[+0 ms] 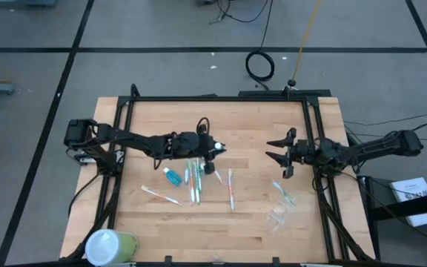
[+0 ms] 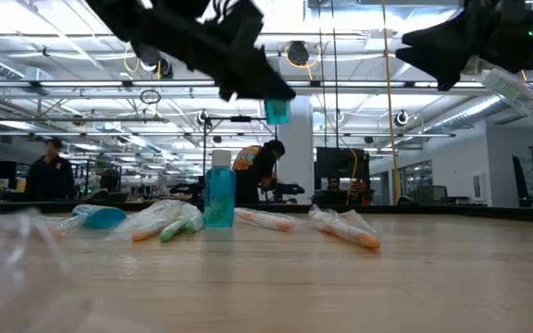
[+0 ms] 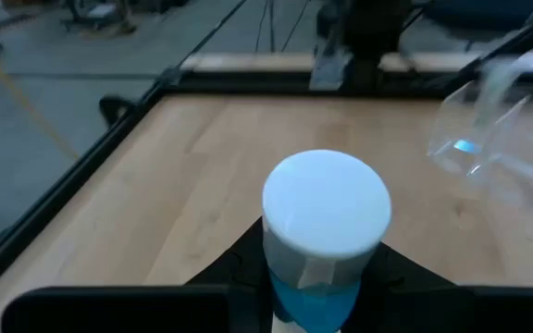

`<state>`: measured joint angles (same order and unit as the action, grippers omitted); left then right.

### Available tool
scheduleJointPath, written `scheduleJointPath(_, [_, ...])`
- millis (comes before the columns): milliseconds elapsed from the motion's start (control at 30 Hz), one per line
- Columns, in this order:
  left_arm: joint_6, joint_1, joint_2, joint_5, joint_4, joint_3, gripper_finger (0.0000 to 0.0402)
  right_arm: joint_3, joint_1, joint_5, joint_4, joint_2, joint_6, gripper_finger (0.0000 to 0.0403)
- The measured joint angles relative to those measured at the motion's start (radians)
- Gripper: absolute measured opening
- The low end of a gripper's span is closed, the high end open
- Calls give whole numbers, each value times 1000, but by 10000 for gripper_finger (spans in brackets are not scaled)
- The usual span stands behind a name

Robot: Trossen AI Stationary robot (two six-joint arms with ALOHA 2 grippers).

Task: Pick & Place toothbrushing station
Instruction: Put the blue mouthwash into the middle section of the transparent organizer

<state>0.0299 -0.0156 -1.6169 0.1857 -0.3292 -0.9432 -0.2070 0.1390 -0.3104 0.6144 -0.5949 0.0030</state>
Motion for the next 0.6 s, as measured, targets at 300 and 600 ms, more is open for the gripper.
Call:
scheduleJointPath(300, [-16, 39, -44, -18, -45, -5, 75, -230, 1, 28, -119, -331, 65, 169])
scheduleJointPath(600, [-39, 63, -151, -58, -134, -32, 75, -387, 0, 106, -88, -608, 30, 169])
